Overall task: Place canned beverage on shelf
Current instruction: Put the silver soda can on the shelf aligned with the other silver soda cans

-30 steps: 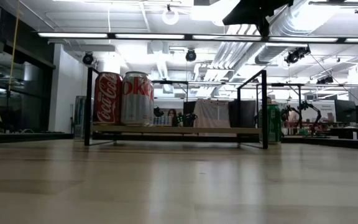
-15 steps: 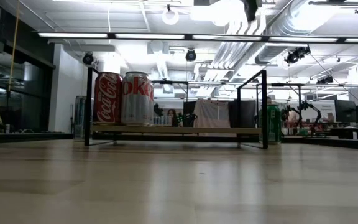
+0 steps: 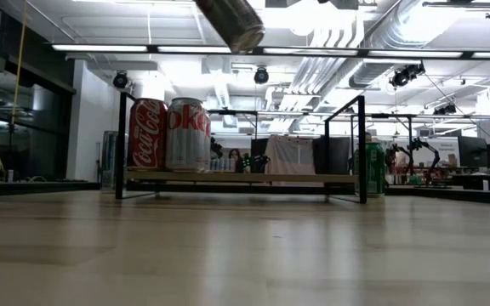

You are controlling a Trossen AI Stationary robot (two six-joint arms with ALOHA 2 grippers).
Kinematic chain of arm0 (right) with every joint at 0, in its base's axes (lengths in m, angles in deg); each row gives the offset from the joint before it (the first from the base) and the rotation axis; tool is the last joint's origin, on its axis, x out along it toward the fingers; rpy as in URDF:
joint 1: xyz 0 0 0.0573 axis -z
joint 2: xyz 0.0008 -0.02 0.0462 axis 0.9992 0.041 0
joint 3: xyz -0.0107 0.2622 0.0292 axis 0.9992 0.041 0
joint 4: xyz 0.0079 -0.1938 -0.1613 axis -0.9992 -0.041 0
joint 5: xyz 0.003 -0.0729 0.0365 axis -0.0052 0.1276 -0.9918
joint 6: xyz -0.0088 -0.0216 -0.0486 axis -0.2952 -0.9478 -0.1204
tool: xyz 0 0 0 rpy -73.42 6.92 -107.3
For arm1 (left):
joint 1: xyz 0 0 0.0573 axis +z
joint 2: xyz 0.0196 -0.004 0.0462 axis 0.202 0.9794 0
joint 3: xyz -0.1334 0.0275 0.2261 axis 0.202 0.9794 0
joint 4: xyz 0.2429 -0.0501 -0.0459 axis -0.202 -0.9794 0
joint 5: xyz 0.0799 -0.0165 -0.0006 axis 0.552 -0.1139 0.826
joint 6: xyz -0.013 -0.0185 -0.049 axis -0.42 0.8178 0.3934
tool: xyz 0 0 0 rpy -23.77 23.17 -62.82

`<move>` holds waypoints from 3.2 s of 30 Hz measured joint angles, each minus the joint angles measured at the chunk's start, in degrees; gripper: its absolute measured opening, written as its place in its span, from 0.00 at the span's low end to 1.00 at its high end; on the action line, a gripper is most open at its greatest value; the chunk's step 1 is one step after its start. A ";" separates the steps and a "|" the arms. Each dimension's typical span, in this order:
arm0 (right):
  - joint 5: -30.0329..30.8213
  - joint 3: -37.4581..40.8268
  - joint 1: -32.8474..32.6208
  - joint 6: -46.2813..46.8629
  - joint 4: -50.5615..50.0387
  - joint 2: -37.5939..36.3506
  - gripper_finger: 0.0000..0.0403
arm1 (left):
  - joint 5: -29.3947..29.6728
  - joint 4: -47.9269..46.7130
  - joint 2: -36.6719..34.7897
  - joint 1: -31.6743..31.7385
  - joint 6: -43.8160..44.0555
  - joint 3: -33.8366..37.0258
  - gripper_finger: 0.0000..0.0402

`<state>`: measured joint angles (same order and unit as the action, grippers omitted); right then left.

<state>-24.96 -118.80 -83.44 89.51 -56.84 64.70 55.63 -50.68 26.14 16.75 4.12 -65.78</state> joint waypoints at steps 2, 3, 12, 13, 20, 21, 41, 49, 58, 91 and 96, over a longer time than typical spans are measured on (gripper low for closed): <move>1.23 -5.21 -0.18 -2.68 -7.36 3.44 0.75 | -0.15 1.16 0.18 0.31 -0.96 0.00 0.38; 1.60 -7.85 -0.18 -4.20 -10.88 5.14 0.79 | -0.09 1.54 0.20 0.49 -1.08 0.00 0.38; 1.82 -27.21 -0.09 -16.80 -31.19 17.65 0.89 | 2.69 1.96 0.20 0.53 -1.55 0.00 0.38; 1.84 -28.44 -0.09 -17.70 -31.71 18.70 0.89 | 2.69 2.00 0.20 0.53 -1.55 0.00 0.38; 7.96 -31.69 -0.09 -21.89 -33.25 24.03 0.89 | 2.71 2.13 -0.48 0.53 -2.14 0.00 0.38; 8.80 -31.72 -0.09 -21.95 -33.13 24.37 0.89 | 2.71 2.15 -0.70 0.51 -2.14 0.00 0.38; 8.42 -31.76 -0.05 -21.59 -28.13 27.19 0.68 | 2.41 4.60 -1.59 0.47 -4.32 0.00 0.41; 8.41 -31.76 0.38 -21.39 -30.35 26.80 0.68 | 2.64 1.56 -2.24 0.46 -3.38 -0.09 0.57; 8.20 -31.72 1.37 -20.98 -37.95 26.25 0.68 | 5.08 -5.63 -5.86 0.17 2.29 1.42 0.62; 2.41 -0.56 2.55 -2.82 -18.05 4.95 0.68 | 6.03 73.60 -33.45 -3.32 22.03 65.20 0.61; 4.82 10.51 2.02 4.20 12.00 1.33 0.68 | 6.77 81.91 -28.19 -3.23 20.92 63.98 0.61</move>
<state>-20.14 -108.29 -81.42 93.72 -44.85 66.02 62.39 31.23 -2.05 13.52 25.04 -1.80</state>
